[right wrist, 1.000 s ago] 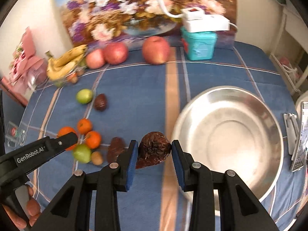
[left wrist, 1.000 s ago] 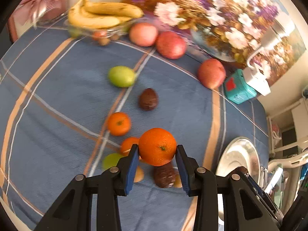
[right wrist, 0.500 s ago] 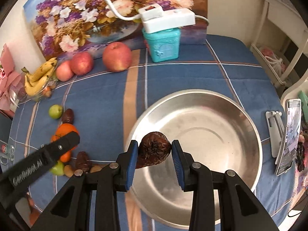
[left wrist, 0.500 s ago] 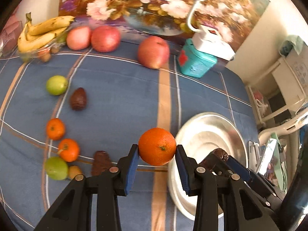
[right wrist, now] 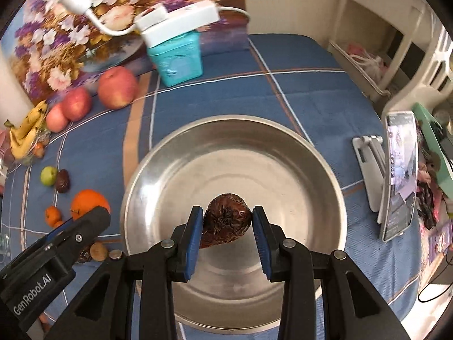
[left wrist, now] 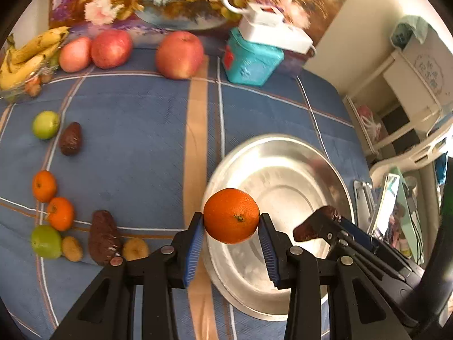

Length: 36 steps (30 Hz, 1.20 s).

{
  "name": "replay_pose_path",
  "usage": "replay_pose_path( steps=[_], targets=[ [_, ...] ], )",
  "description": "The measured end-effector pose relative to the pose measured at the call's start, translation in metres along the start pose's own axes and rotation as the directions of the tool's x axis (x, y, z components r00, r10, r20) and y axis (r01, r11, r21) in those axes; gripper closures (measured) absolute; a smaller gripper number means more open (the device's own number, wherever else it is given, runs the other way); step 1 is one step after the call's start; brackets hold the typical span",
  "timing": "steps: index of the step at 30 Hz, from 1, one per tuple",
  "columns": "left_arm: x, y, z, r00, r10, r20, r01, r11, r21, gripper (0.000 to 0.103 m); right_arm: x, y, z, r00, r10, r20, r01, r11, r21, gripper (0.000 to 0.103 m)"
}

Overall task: Organize fruits
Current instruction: 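Carry the date into the steel plate and open the right tool while the left tool carries the orange, then lower the orange into the steel plate and open the left tool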

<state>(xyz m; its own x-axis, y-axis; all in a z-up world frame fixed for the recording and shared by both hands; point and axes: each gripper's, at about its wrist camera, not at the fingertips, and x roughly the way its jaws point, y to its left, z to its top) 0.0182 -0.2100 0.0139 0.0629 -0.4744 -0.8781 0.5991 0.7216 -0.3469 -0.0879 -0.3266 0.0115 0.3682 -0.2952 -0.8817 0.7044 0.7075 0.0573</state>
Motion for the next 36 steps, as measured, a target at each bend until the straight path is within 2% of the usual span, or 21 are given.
replay_pose_path(
  steps=[14,24,31,34,36],
  targets=[
    [0.012,-0.010,-0.005,0.999,0.007,-0.043,-0.006,1.000,0.024,0.060,-0.002,-0.013,0.003,1.000,-0.027,-0.001,0.027,0.999,0.038,0.065],
    [0.006,-0.008,-0.004,0.999,0.002,-0.035,-0.001,1.000,0.017,0.054,-0.004,-0.015,0.003,1.000,-0.029,0.002,0.029,0.998,0.059,0.064],
    [0.001,0.008,-0.002,0.998,0.061,-0.025,-0.061,0.998,-0.010,0.042,-0.004,-0.013,0.002,1.000,-0.022,0.001,0.022,0.998,0.050,0.064],
    [-0.003,0.019,-0.002,0.995,0.099,-0.017,-0.099,0.995,-0.031,0.032,-0.003,-0.012,0.002,1.000,-0.020,-0.003,0.020,0.999,0.045,0.064],
    [-0.006,0.023,0.000,0.988,0.152,-0.006,-0.152,0.988,-0.033,0.025,-0.001,-0.010,0.001,1.000,-0.019,-0.007,0.020,0.999,0.041,0.064]
  ],
)
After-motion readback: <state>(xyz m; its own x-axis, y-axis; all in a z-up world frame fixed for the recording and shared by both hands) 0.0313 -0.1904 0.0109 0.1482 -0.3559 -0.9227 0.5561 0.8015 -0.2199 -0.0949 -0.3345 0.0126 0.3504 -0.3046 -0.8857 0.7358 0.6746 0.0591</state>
